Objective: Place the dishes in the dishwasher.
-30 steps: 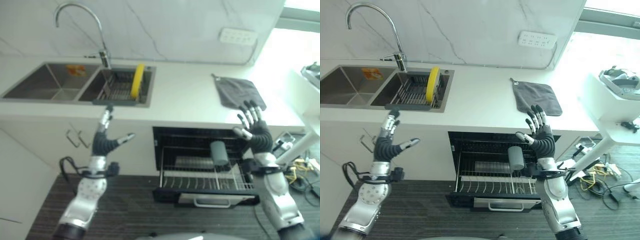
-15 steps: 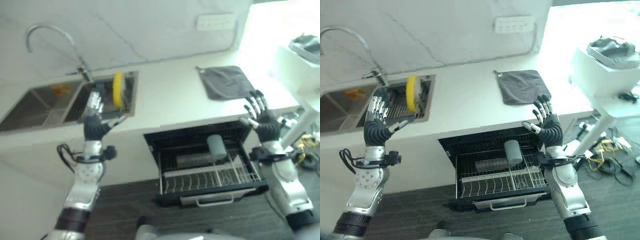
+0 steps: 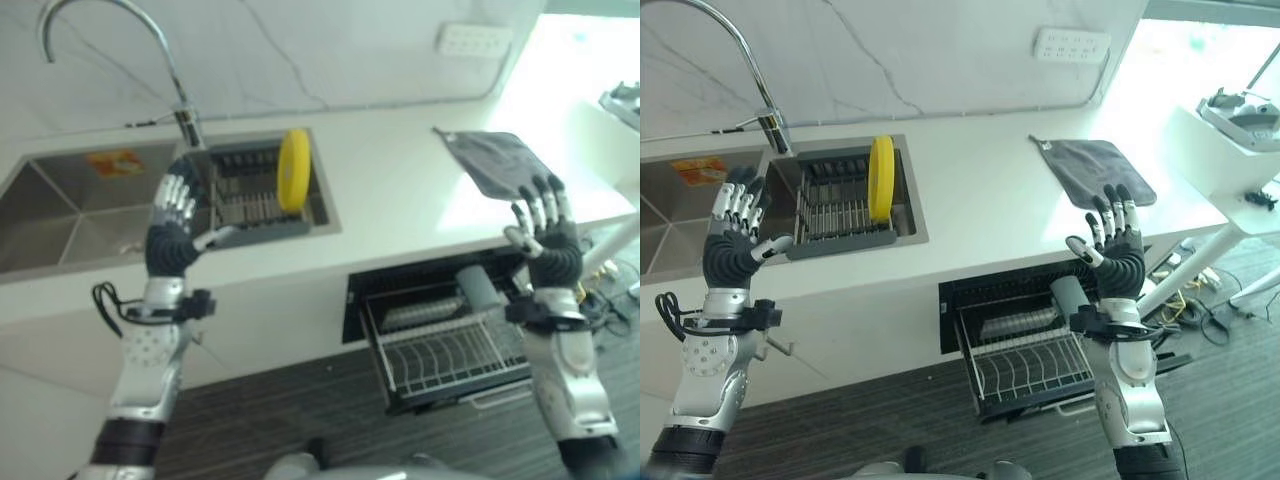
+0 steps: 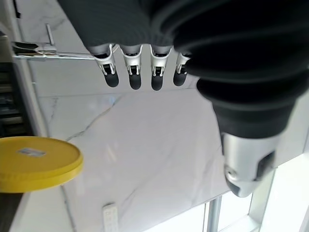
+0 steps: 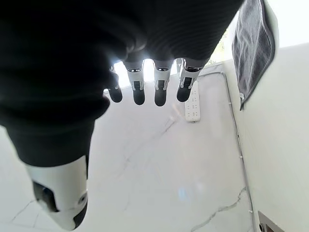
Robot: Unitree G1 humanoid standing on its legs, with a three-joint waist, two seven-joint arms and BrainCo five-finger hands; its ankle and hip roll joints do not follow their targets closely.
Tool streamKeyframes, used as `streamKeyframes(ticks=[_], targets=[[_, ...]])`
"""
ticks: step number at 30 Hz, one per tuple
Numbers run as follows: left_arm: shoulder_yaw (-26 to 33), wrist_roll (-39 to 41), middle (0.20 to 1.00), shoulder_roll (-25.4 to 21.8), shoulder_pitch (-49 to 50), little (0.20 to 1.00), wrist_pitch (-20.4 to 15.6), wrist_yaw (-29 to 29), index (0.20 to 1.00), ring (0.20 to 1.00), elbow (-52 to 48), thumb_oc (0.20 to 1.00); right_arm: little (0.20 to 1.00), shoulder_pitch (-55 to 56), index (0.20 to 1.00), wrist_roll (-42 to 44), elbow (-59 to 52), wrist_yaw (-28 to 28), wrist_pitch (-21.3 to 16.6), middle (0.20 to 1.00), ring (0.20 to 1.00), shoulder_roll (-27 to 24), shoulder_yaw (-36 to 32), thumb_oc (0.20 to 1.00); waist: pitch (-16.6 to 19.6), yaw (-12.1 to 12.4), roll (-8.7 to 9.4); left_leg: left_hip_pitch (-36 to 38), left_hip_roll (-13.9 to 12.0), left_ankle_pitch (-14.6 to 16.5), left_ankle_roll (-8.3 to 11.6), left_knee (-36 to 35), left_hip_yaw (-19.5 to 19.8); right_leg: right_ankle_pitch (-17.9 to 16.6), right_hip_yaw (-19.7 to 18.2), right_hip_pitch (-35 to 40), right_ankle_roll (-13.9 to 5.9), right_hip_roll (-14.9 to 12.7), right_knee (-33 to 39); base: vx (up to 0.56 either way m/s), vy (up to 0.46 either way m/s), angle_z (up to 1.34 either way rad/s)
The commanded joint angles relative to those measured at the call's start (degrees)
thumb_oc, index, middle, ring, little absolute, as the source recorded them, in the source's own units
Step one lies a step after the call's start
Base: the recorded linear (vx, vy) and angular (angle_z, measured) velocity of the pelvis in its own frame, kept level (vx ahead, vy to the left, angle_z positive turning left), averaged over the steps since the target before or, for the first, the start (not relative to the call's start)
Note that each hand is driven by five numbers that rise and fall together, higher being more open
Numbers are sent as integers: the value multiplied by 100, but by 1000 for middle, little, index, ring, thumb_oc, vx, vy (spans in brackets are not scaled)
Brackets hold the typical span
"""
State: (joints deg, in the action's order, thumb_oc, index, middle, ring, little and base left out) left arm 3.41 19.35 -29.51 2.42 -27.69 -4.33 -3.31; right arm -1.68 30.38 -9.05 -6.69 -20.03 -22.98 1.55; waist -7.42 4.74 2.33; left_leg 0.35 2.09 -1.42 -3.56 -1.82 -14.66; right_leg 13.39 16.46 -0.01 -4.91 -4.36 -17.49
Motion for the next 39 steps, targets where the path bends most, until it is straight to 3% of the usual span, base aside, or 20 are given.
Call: streamKeyframes(ticks=[1,4,7,9,10,11,13,14,16,17,20,21,24,27,32,33,39], targets=[[95,-172,1000,-22,-136,1000,-466,-121,1000,1000,-296,1000,1000,-252,1000,85,19,18,-590,1000,1000,-184,-96,1000,289,-4,-54,-20,11,-198,239,-86,522,-1276,-134,480,143,240,1415,-70,-113,-40],[76,-281,1000,17,-94,1000,-345,-196,1000,1000,-325,1000,1000,-296,1000,95,-103,-71,-557,1000,1000,-246,-122,1000,289,-52,-117,-88,16,-171,289,75,516,-1276,-200,555,240,287,1644,-79,-67,-7],[29,-222,1000,20,-157,1000,-442,-242,1000,1000,-238,1000,1000,-319,1000,6,-127,-24,-480,1000,1000,-283,-113,1000,208,-150,-100,-159,82,127,320,772,460,-1311,-298,556,298,221,1602,-96,-53,11],[44,-270,1000,40,-109,1000,-476,-234,1000,1000,-245,1000,1000,-395,1000,42,-24,47,-446,1000,1000,-268,-62,1000,122,-107,-93,-243,38,154,377,1124,727,-1370,-428,590,305,198,1596,-51,26,-3],[60,-288,1000,53,-79,1000,-447,-217,1000,1000,-295,1000,1000,-456,1000,49,21,59,-423,1000,1000,-254,-32,1000,126,-85,-105,-182,-67,137,397,993,805,-1373,-453,587,296,184,1585,-16,152,-34],[37,-268,1000,73,-70,1000,-380,-236,1000,1000,-348,1000,1000,-499,1000,-64,23,35,-407,1000,1000,-239,10,1000,148,-85,-134,-94,-348,-58,504,598,816,-1351,-434,605,276,151,1588,-1,236,-32],[-1,-17,1000,129,-195,1000,-303,-261,1000,1000,-306,1000,1000,-481,1000,-204,-100,68,-366,1000,1000,-310,74,1000,145,-149,-208,-160,-974,-854,860,81,819,-1249,-421,697,253,53,1567,-7,358,-7],[-6,14,1000,146,-250,1000,-318,-259,1000,1000,-244,1000,1000,-470,1000,-201,-144,100,-338,1000,1000,-356,81,1000,150,-189,-237,-158,-1138,-1035,938,-21,841,-1214,-424,696,243,11,1532,-26,384,5],[-18,-23,1000,153,-337,1000,-392,-235,1000,1000,-148,1000,1000,-440,1000,-128,-185,172,-327,1000,1000,-463,93,1000,153,-261,-294,-90,-1365,-1202,1017,-119,974,-1155,-481,645,218,-87,1417,-18,356,-7],[-21,-49,1000,151,-344,1000,-408,-206,1000,1000,-158,1000,1000,-419,1000,-66,-207,221,-310,1000,1000,-496,78,1000,171,-298,-314,2,-1397,-1118,1011,-188,979,-1146,-500,610,191,-152,1371,-3,371,-30],[-57,-100,1000,144,-368,1000,-401,-155,1000,1000,-189,1000,1000,-366,1000,-34,-243,272,-289,1000,1000,-517,56,1000,197,-339,-346,82,-1373,-979,1000,-265,955,-1150,-492,595,144,-259,1333,17,362,-25],[-156,-174,1000,100,-417,1000,-327,-128,1000,1000,-225,1000,1000,-277,1000,-13,-255,270,-272,1000,1000,-499,23,1000,240,-375,-381,187,-1198,-701,944,-318,1064,-1206,-542,555,57,-401,1313,65,514,12],[-242,-255,1000,53,-463,1000,-280,7,1000,1000,-266,1000,1000,-156,1000,171,-220,273,-221,1000,1000,-387,-66,1000,310,-343,-363,302,-882,-470,796,-318,1205,-1427,-580,535,-162,-653,1415,73,475,32],[-401,-664,1000,-109,-653,1000,78,-145,1000,1000,-296,1000,1000,-120,1000,258,-179,301,-206,1000,1000,-214,-51,1000,367,-264,-249,331,-534,-241,477,-306,1250,-1793,-600,468,-353,-942,1427,59,323,16],[-478,-750,1000,-252,-705,1000,130,-182,1000,1000,-266,1000,1000,-241,1000,269,-174,442,-165,1000,1000,-220,-9,1000,351,-118,-162,340,-445,-188,345,-309,1062,-1801,-421,264,-353,-740,1211,13,100,-14],[-453,-709,1000,-268,-717,1000,145,-171,1000,1000,-274,1000,1000,-256,1000,280,-180,413,-149,1000,1000,-255,18,1000,346,-125,-139,339,-422,-164,352,-292,1070,-1716,-451,282,-294,-589,1429,74,-35,-29],[-456,-832,1000,-57,-553,1000,186,-233,1000,1000,-390,1000,1000,-359,1000,245,-66,322,-181,1000,1000,-238,59,1000,364,-99,-64,340,-573,-153,463,-318,843,-1759,-343,434,-208,-473,1940,83,-155,-6]])
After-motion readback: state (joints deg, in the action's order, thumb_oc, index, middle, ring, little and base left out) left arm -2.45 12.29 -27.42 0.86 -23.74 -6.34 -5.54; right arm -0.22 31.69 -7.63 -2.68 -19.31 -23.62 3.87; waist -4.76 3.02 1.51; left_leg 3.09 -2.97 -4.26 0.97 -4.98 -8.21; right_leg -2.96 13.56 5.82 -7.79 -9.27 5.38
